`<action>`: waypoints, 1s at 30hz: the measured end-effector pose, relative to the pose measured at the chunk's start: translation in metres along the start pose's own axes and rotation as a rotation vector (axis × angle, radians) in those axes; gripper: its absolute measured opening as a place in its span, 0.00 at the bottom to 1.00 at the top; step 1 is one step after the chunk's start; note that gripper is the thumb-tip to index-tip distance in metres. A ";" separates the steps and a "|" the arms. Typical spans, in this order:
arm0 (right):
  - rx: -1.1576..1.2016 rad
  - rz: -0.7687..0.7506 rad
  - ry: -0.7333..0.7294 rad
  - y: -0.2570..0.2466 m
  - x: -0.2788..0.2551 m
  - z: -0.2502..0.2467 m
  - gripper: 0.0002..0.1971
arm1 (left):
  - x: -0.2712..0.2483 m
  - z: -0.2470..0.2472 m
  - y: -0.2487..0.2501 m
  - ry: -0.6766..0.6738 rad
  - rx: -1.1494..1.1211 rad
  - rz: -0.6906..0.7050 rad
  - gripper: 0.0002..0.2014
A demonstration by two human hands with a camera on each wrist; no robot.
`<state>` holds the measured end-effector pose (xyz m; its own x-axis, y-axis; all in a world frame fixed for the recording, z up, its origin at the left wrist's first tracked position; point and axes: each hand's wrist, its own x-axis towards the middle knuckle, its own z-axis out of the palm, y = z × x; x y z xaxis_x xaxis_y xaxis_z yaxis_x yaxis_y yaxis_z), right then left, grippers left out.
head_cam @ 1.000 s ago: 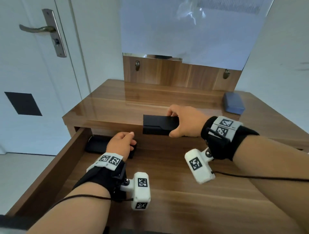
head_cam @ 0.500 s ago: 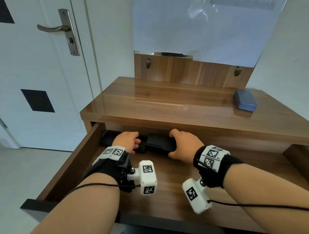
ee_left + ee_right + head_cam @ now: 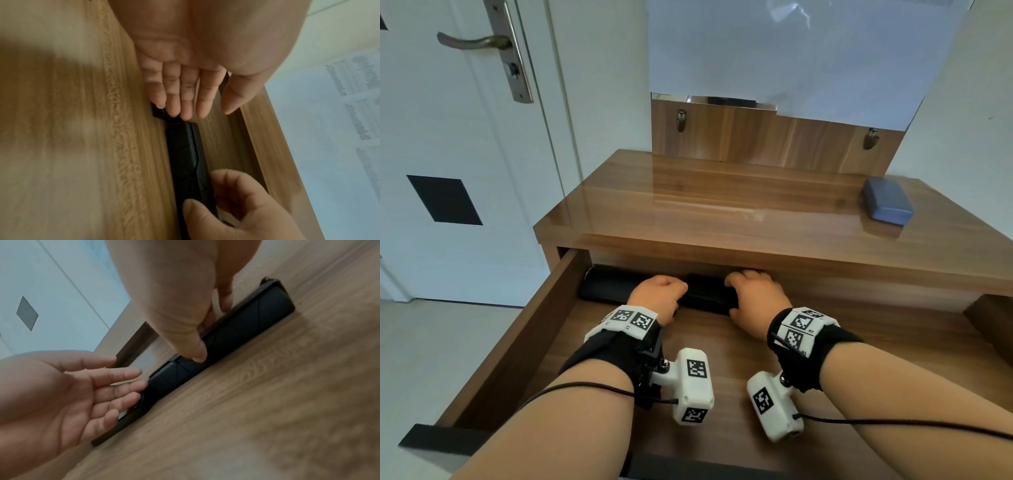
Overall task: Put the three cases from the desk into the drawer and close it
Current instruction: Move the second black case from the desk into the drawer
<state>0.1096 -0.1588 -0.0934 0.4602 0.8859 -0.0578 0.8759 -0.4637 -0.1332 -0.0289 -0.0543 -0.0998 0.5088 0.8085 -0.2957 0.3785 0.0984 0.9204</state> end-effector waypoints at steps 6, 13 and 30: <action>0.003 -0.033 0.000 -0.001 -0.004 0.000 0.28 | -0.003 0.002 0.003 -0.002 0.001 0.047 0.04; 0.117 -0.190 0.033 -0.003 -0.021 -0.019 0.21 | -0.009 0.003 0.009 0.060 -0.042 0.155 0.08; 0.457 0.020 0.397 0.086 -0.040 -0.096 0.18 | -0.036 0.050 0.086 0.022 -0.353 0.243 0.06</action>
<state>0.1805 -0.2355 -0.0078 0.5720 0.7647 0.2968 0.7561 -0.3512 -0.5523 0.0238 -0.1038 -0.0226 0.5327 0.8444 -0.0571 -0.0406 0.0930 0.9948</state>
